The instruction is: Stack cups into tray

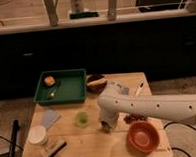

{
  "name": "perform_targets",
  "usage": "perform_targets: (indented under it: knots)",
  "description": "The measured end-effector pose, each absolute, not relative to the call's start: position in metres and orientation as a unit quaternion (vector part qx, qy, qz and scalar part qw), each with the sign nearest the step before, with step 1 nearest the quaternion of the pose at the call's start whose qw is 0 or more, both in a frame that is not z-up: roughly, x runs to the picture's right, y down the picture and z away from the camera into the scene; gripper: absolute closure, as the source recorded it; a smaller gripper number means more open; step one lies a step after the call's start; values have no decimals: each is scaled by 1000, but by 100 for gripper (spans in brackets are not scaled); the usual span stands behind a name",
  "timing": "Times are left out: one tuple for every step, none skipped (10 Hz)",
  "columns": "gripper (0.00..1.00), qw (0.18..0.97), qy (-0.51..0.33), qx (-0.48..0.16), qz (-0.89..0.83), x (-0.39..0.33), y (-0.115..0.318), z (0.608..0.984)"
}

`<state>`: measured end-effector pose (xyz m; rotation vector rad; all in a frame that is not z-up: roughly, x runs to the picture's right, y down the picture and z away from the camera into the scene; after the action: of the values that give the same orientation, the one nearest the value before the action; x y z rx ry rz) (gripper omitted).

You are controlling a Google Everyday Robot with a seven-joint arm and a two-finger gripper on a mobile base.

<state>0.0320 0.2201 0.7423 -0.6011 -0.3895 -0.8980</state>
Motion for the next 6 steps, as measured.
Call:
perform_targets:
  knots:
    - [100,836,-186,-281,-433,26,216,737]
    - [100,833,-185,-278,-442,25,211,734]
    - [100,830,-187,-275,-447,22,207,731]
    - [100,826,-188,-271,-456,17,202,727]
    - [100,823,-189,-269,-463,13,197,724]
    - [100,821,-190,-267,-468,11,193,721]
